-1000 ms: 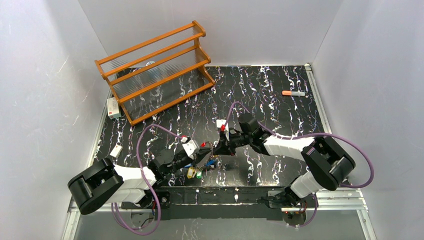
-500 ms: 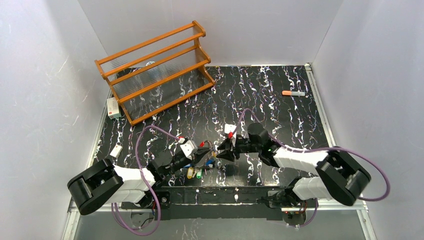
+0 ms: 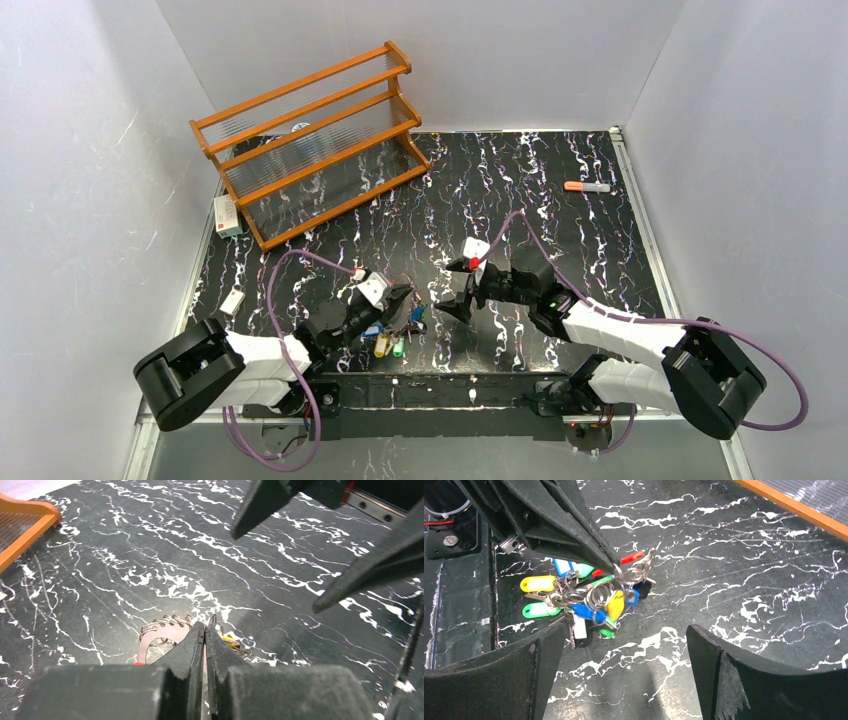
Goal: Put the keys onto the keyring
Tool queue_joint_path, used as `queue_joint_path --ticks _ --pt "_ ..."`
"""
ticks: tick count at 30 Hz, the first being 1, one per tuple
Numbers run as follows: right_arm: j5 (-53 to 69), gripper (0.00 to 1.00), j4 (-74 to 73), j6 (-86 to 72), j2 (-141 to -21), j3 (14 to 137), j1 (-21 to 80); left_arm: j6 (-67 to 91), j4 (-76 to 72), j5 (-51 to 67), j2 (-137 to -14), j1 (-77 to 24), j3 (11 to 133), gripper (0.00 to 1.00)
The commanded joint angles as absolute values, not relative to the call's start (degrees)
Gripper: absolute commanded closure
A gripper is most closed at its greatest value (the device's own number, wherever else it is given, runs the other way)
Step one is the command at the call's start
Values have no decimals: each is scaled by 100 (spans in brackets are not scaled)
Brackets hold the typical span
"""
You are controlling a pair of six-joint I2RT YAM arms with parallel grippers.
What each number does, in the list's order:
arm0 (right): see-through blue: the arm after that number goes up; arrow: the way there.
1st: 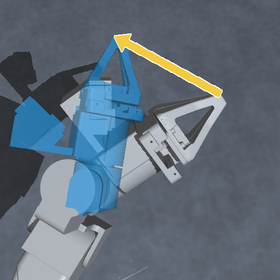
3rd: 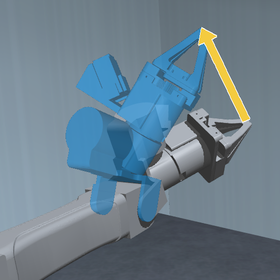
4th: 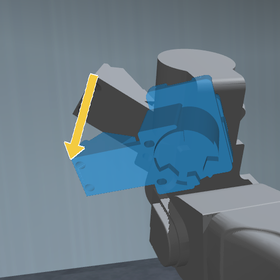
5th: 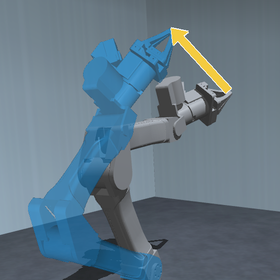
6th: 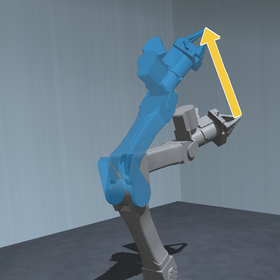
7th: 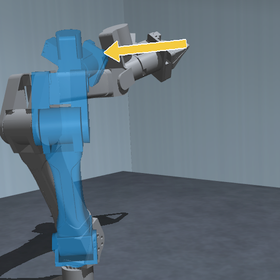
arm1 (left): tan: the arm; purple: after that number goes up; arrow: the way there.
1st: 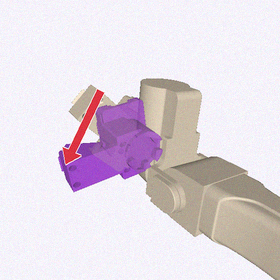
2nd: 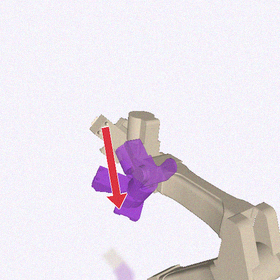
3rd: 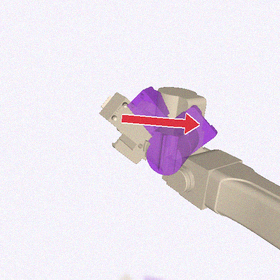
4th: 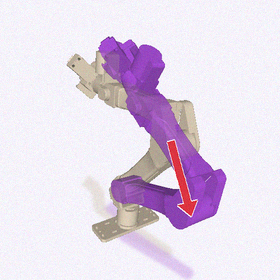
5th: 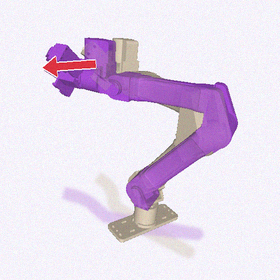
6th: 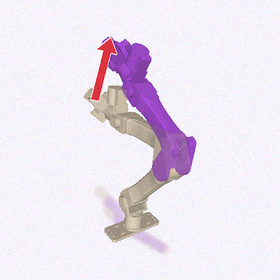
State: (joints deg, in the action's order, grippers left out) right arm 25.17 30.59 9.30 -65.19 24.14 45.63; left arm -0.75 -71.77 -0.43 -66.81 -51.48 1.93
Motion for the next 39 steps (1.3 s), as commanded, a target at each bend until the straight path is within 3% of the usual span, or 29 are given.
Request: queue_joint_path --ticks 1,15,18,22,25,27,33,39 --pt "2663 1 3522 518 -6539 2307 4295 83 -6963 -719 -6877 -5068 674 100" --pt "2973 1 4254 -783 -6728 1910 2889 834 -6088 -518 -7928 -3826 1765 98" --pt "2988 1 4419 -1045 -6750 1807 2457 1062 -6001 -422 -7993 -3493 1893 81" --pt "2942 1 4254 -1111 -6650 1777 1920 1344 -5949 -22 -7973 -3015 1968 37" --pt "2868 1 4057 -1179 -6496 1779 1561 1615 -5932 0 -7822 -2607 1856 13" --pt "2693 1 3848 -1213 -6356 1813 1341 1751 -5910 0 -7630 -2360 1713 3" --pt "1788 1 3222 -980 -5878 1837 1157 1978 -5479 -247 -6668 -1635 1274 2" --pt "287 1 2840 -322 -5190 1692 1144 1284 -4215 -1391 -5416 -1529 1099 2"
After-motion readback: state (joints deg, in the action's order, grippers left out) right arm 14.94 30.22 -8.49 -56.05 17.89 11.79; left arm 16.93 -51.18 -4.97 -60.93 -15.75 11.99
